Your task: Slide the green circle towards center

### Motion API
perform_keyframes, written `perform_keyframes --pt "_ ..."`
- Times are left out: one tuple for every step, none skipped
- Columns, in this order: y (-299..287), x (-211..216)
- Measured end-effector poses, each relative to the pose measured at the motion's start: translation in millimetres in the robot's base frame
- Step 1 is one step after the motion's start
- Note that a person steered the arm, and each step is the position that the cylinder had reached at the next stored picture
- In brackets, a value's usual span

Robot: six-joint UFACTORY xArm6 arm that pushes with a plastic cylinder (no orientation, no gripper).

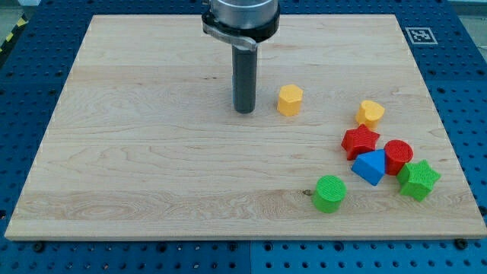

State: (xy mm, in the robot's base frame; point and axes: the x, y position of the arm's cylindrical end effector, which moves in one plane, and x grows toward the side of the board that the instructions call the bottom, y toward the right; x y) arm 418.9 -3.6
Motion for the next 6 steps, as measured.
perform_keyframes --pt "-1.8 -14.7" --pt "-15.2 11.0" --pt "-27.9 76.5" --pt "-13.2 146.0" --pt "49.5 196.4" --pt "117.4 199.6"
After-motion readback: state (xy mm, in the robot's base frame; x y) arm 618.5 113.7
